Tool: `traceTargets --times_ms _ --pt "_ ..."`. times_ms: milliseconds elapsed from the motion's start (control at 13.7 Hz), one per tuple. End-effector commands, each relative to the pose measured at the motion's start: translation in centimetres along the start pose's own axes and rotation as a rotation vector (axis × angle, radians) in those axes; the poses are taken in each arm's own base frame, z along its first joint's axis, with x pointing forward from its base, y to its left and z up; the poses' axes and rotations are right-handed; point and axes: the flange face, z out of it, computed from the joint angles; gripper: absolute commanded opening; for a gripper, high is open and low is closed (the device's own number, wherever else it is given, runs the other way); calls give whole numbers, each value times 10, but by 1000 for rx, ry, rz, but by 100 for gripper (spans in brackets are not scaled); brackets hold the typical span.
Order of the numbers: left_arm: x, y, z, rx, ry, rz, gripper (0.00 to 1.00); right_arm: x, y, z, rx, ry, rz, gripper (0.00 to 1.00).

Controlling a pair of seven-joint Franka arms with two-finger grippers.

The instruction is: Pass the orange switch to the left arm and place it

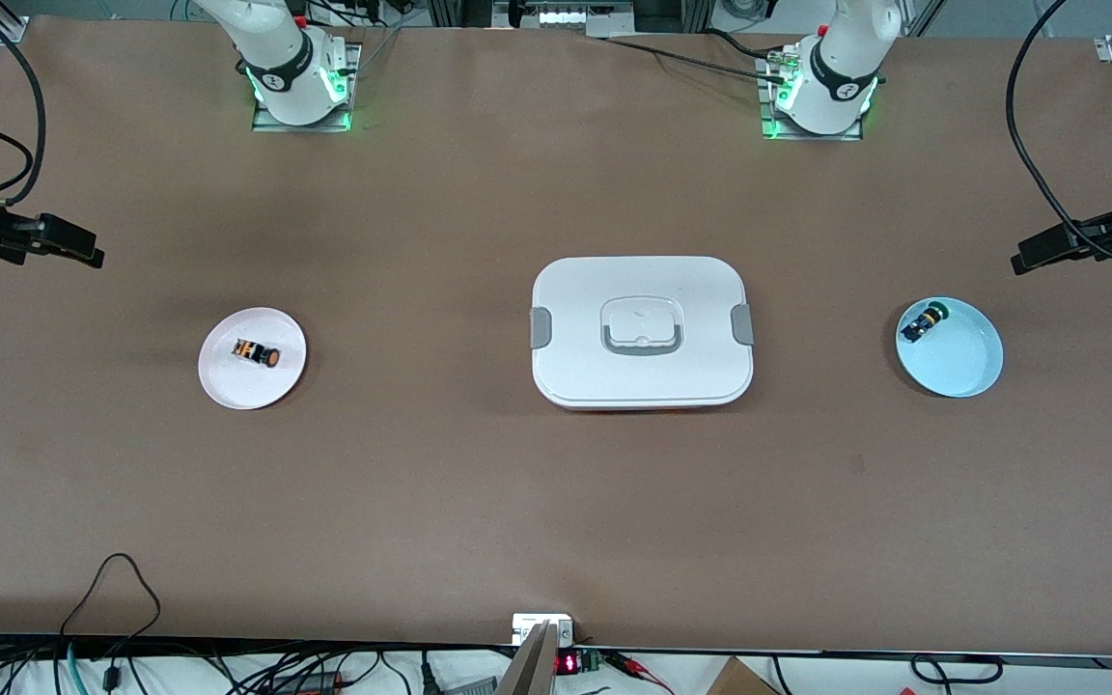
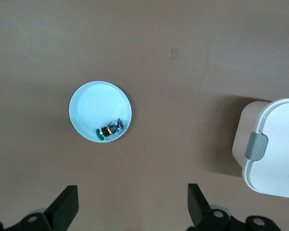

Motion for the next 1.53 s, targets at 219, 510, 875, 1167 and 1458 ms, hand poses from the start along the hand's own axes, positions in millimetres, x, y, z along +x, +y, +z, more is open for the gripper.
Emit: traceTargets --times_ms 219,510,875,1167,1458 --pt "3 2 -4 -27 5 16 100 -5 -1 -6 13 1 4 100" --pt "3 2 -6 -25 8 15 100 8 -9 8 -2 30 -15 100" --pt "3 1 -6 -21 8 15 100 42 -24 80 2 -53 -30 100" --pt "3 1 -6 -21 8 15 100 63 -41 147 -10 -142 -57 100" --pt "3 1 -6 -23 8 15 100 66 -52 228 -14 -49 -74 100"
